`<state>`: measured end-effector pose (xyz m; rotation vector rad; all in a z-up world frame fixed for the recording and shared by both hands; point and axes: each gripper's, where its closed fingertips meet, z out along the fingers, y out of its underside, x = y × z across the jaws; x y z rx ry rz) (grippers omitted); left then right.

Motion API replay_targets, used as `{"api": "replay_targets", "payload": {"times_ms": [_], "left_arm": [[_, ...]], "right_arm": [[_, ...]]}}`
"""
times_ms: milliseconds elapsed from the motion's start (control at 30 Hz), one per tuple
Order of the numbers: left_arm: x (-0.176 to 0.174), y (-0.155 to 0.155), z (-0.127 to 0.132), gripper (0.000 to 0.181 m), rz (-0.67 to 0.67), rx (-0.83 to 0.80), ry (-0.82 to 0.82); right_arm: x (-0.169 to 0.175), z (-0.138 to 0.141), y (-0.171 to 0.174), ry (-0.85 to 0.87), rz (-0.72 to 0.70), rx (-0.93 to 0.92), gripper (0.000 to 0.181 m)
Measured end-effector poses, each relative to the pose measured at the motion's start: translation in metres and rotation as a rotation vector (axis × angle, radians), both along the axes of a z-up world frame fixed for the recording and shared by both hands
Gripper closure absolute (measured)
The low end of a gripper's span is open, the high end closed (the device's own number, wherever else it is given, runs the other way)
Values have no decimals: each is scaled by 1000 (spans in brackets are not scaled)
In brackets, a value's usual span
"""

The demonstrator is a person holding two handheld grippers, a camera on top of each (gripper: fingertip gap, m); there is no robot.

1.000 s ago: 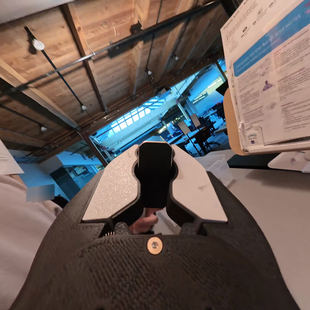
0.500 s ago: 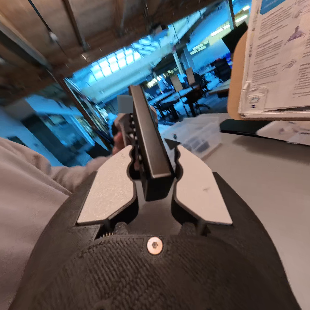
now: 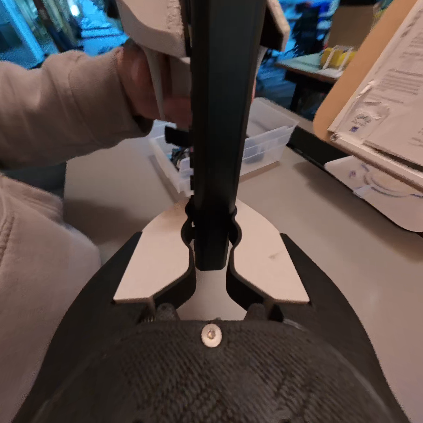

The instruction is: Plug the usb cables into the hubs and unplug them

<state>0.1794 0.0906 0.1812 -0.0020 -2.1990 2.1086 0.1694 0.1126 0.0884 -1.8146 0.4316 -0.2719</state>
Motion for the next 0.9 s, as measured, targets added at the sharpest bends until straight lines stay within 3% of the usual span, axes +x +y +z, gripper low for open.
{"api": "replay_targets", "payload": {"times_ms": [100, 200, 333, 433, 567, 667, 833, 900], "left_arm": [[31, 4, -5, 113, 316, -2, 48], [36, 1, -17, 96, 460, 45, 142], [36, -11, -15, 91, 520, 21, 321], [43, -12, -23, 107, 559, 41, 393], [35, -14, -25, 109, 431, 45, 355], [21, -15, -26, 110, 291, 64, 251], [-14, -13, -22, 110, 25, 71, 68], [-29, -14, -23, 110, -70, 83, 22]], "right_arm": [[21, 5, -16, -71, -197, 15, 153], [39, 9, -35, -127, -386, -31, 153], [46, 0, -34, -212, -475, -200, 153], [43, -8, -23, -255, -468, -310, 153], [37, -11, -22, -230, -422, -286, 153], [25, -14, -17, -160, -289, -239, 142], [12, 1, -16, 74, -159, 33, 86], [5, -2, -9, 167, -89, 70, 73]]}}
